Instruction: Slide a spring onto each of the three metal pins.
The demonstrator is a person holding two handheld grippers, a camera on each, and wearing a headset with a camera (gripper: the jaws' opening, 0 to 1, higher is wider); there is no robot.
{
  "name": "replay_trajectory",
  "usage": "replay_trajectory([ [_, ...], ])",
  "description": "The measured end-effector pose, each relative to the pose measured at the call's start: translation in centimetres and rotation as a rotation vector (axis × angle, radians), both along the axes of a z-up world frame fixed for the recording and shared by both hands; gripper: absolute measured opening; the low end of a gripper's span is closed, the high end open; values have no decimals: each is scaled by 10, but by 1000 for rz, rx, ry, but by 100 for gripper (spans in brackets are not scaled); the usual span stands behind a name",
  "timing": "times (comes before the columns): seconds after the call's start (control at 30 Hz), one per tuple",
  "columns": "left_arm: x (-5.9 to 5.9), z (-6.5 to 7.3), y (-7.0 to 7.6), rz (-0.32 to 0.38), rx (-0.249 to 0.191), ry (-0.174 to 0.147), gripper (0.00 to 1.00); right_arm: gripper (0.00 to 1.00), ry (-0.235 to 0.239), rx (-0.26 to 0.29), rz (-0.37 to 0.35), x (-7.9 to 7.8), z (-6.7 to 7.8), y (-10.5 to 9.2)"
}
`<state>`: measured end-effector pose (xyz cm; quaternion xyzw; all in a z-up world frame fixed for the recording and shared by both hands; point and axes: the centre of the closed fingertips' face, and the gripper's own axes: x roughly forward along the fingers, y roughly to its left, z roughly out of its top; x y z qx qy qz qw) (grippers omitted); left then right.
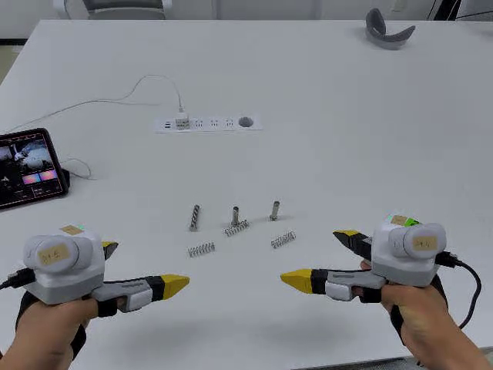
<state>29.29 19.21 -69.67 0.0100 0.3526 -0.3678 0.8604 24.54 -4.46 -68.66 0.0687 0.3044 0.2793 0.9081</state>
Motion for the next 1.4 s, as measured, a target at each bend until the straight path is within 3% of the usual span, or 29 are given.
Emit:
replay_trajectory([
  [0.43, 18, -17, -4, -26, 34, 32, 93, 99, 40, -16, -17, -8, -12, -6],
  [0.9, 33, -23, -14, -41, 19, 66, 84, 98, 53, -14, -5, -13, -16, 2],
  [1.23, 46, -24, -14, -38, 20, 66, 83, 97, 55, 2, -7, -17, -18, 11],
  [1.4, 56, -27, -15, -44, 28, 71, 81, 97, 66, -18, -22, -18, -23, 13],
])
